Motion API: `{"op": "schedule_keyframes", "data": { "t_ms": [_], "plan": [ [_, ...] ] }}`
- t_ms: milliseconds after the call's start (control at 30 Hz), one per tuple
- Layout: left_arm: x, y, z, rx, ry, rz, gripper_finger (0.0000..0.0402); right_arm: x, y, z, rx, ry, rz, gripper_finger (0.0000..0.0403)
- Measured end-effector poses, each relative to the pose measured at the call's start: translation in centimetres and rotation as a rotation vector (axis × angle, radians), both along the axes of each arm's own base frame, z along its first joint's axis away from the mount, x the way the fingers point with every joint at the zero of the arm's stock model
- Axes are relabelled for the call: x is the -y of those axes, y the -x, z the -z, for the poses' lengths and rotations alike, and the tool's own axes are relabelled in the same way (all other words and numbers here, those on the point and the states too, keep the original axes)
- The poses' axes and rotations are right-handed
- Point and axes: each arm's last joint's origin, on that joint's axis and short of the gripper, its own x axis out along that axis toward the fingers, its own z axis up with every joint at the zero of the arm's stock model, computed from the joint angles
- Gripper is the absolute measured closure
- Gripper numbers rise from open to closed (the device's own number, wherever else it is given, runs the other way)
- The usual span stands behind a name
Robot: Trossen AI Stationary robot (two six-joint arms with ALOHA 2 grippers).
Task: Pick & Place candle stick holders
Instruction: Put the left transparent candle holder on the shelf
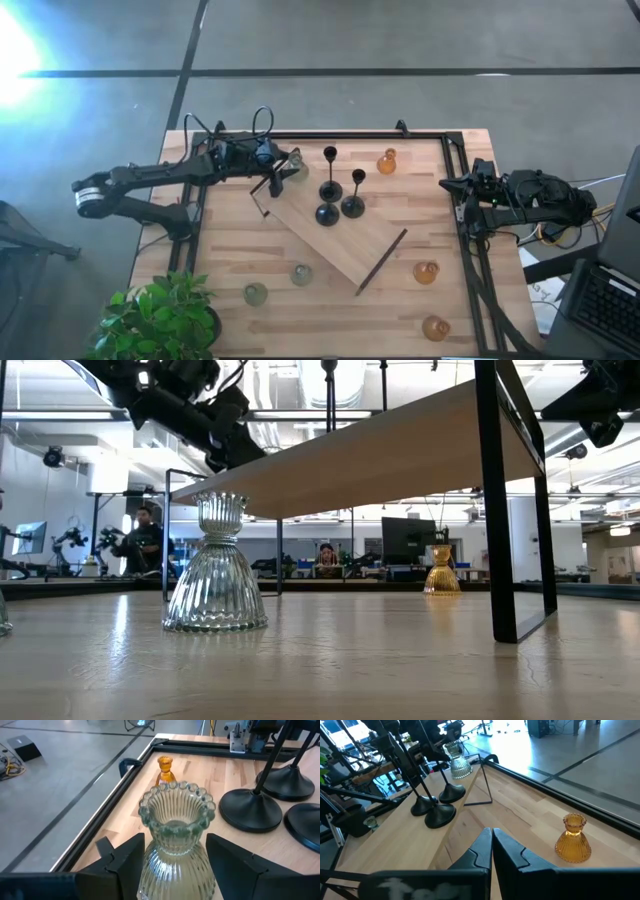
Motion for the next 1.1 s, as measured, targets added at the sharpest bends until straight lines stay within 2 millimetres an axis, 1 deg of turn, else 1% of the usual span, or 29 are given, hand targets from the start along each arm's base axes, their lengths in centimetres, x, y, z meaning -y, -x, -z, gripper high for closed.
{"op": "schedule_keyframes", "data": {
  "t_ms": [233,467,667,800,933,1000,1100],
  "plan": [
    [0.1,0.3,0.0,-0.029,-0.008,-0.010,0.0186,0.0,0.0,0.0,0.000,0.000,0.000,0.0394],
    [0.5,1.4,-0.7,-0.034,-0.006,-0.037,0.0186,0.0,0.0,0.0,0.000,0.000,0.000,0.0394],
    [1.5,3.1,-2.0,0.005,0.053,-0.055,0.0186,0.0,0.0,0.0,0.000,0.000,0.000,0.0394],
    [2.4,4.7,-4.1,0.114,0.036,-0.045,0.0186,0.0,0.0,0.0,0.000,0.000,0.000,0.0394],
    [3.2,6.4,-5.7,0.224,0.067,-0.061,0.0186,0.0,0.0,0.0,0.000,0.000,0.000,0.0394],
    [3.5,7.0,-6.1,0.253,0.065,-0.056,0.0186,0.0,0.0,0.0,0.000,0.000,0.000,0.0394],
    [4.0,7.5,-5.8,0.208,0.085,-0.007,0.0186,0.0,0.0,0.0,0.000,0.000,0.000,0.0394]
  ]
}}
